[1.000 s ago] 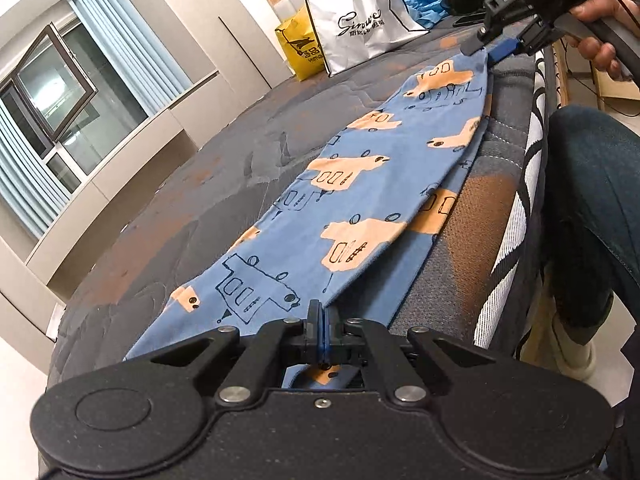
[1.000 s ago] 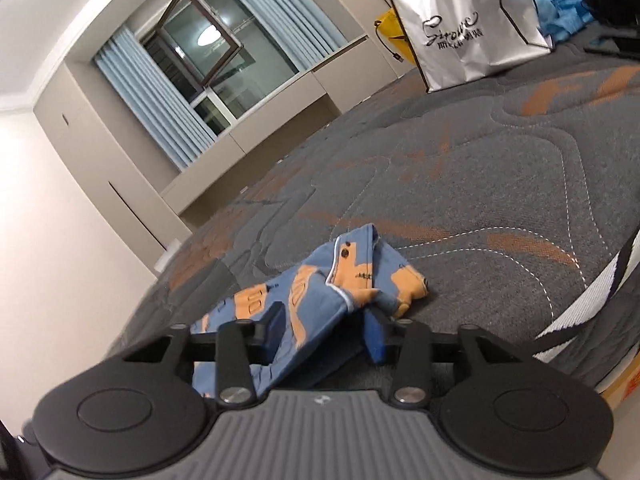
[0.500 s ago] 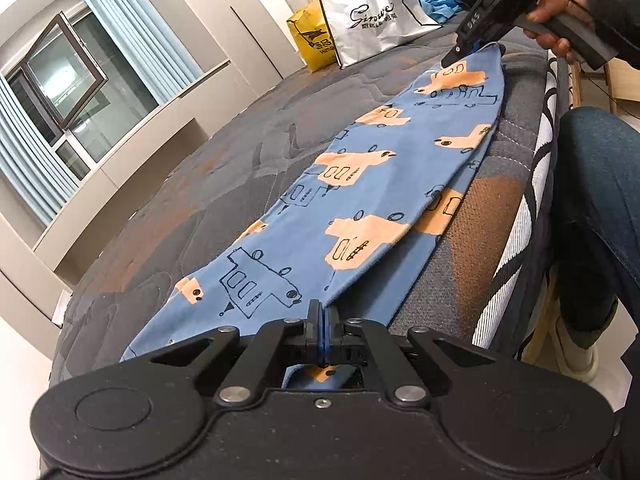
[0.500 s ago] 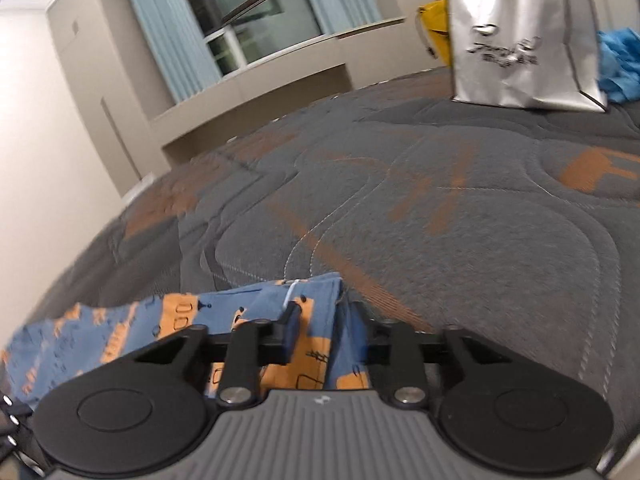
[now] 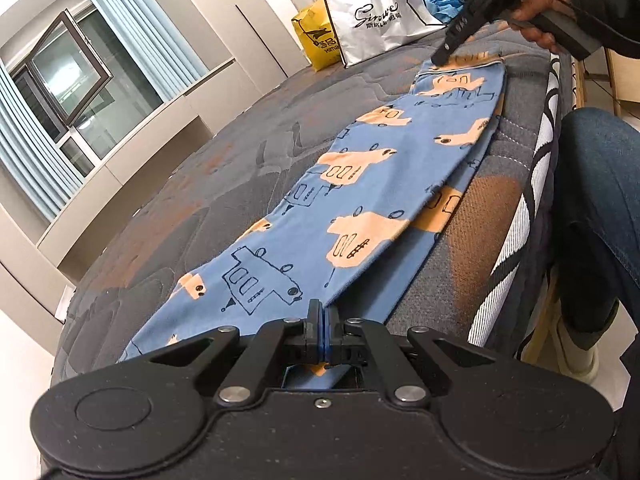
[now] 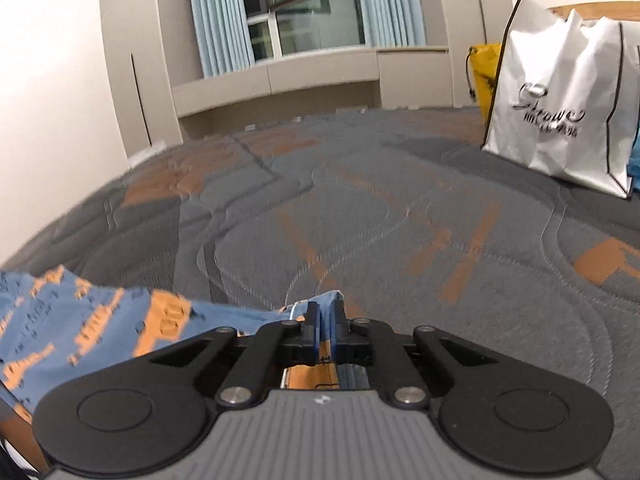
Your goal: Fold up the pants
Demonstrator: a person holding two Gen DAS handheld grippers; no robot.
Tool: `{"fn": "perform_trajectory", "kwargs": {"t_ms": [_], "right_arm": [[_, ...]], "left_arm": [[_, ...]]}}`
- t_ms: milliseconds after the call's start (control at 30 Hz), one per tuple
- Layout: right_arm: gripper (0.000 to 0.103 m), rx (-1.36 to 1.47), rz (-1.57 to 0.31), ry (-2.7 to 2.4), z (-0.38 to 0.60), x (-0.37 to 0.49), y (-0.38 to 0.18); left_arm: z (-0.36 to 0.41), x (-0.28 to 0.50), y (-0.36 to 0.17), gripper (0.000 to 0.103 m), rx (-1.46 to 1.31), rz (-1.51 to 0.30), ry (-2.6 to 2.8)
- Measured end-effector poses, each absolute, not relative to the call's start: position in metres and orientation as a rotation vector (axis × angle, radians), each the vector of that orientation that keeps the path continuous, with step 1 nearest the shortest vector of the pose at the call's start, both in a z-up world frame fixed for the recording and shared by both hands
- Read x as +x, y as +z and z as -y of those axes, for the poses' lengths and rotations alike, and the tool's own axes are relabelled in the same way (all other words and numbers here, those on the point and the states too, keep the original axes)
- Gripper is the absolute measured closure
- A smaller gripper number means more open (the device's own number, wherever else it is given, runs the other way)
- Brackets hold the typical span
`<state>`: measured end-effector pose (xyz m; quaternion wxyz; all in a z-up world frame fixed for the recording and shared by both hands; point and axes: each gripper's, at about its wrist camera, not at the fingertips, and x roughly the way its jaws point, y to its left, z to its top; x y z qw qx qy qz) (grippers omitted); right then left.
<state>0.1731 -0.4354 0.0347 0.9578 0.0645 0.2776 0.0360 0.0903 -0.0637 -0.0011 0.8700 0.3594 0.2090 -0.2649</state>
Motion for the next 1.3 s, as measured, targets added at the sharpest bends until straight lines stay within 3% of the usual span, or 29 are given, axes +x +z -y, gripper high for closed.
{"fn": "perform_trajectory", "kwargs": {"t_ms": [167, 233, 267, 300, 333, 400, 500, 600, 800, 1067, 1300], "right_arm": [[0.096, 0.105, -0.579, 0.039, 0.434, 0.174, 0.022], [0.086, 0.101, -0.568, 0.017, 0.435, 0.169, 0.024], [0.073, 0.097, -0.562, 0.005, 0.435, 0.167, 0.025], [0.055, 0.095, -0.559, -0.006, 0.434, 0.163, 0.025], [0.046, 0.094, -0.553, -0.001, 0.433, 0.159, 0.026], [0.021, 0.085, -0.54, 0.01, 0.426, 0.15, 0.024], [0.006, 0.036, -0.54, 0.015, 0.412, 0.142, 0.016], [0.0, 0.005, -0.543, 0.009, 0.397, 0.139, 0.015], [0.0, -0.061, -0.484, 0.111, 0.35, 0.151, 0.036], [0.0, -0.077, -0.528, 0.419, 0.245, 0.207, 0.048], [0.0, -0.081, -0.536, 0.571, 0.167, 0.227, 0.044]], "left_arm": [[0.063, 0.092, -0.003, 0.103, 0.739, -0.442, -0.559], [0.06, 0.093, -0.003, 0.1, 0.709, -0.445, -0.566], [0.058, 0.094, -0.003, 0.096, 0.684, -0.446, -0.568], [0.055, 0.095, -0.001, 0.089, 0.651, -0.447, -0.566], [0.052, 0.096, 0.0, 0.082, 0.611, -0.452, -0.563], [0.043, 0.097, 0.003, 0.052, 0.536, -0.44, -0.537], [0.026, 0.096, 0.011, 0.025, 0.412, -0.406, -0.47], [0.001, 0.09, 0.021, 0.018, 0.305, -0.358, -0.352], [-0.072, 0.085, 0.031, 0.001, 0.107, -0.299, -0.005], [-0.133, 0.118, 0.022, 0.001, 0.008, -0.349, 0.072], [-0.172, 0.148, 0.006, 0.001, -0.43, -0.406, 0.016]]}}
